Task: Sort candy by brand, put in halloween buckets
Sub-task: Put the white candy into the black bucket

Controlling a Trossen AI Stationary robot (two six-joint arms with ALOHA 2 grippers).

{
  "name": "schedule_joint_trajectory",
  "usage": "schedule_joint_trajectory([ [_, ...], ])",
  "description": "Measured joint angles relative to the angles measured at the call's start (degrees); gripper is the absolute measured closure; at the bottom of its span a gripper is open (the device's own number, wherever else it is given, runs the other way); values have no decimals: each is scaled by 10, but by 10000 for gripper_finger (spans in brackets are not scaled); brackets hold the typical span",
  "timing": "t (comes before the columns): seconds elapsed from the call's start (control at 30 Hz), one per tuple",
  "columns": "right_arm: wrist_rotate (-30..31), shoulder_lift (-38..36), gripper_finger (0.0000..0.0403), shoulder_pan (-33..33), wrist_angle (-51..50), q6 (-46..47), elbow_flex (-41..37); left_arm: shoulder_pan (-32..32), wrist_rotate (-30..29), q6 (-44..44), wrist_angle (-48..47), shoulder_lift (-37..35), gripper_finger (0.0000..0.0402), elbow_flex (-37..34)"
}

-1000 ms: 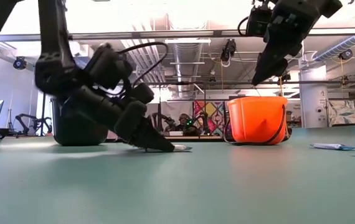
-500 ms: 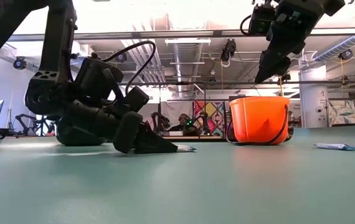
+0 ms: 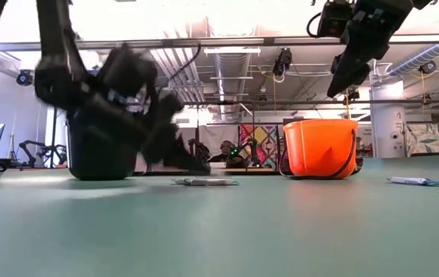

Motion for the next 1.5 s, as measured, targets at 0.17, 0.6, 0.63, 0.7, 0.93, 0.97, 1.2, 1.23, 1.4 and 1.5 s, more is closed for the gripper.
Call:
schedule_joint_trajectory([
  [0.17,29,-17,184,0,-10,3,4,0,0,0,-214,-155,309,50],
  [0.6,56,-14,184,0,22,5,4,183,-183,-61,-845,-355,310,267],
  [0.63,56,-14,184,0,23,5,4,210,-190,-70,-867,-358,310,271],
  [0.7,56,-14,184,0,31,13,4,265,-203,-77,-883,-362,310,272],
  [0.93,56,-13,184,0,29,29,4,431,-177,-93,-881,-327,310,267],
  [0.97,56,-13,184,0,29,29,4,444,-169,-89,-882,-316,310,267],
  [1.2,56,-13,184,0,27,34,4,502,-89,-85,-883,-239,306,267],
  [1.23,54,-13,184,1,24,38,4,504,-89,-88,-883,-230,301,267],
  [1.4,38,-13,184,5,-2,61,4,513,-82,-101,-883,-197,260,267],
  [1.5,36,-13,184,12,-14,70,4,513,-82,-101,-899,-196,227,277],
])
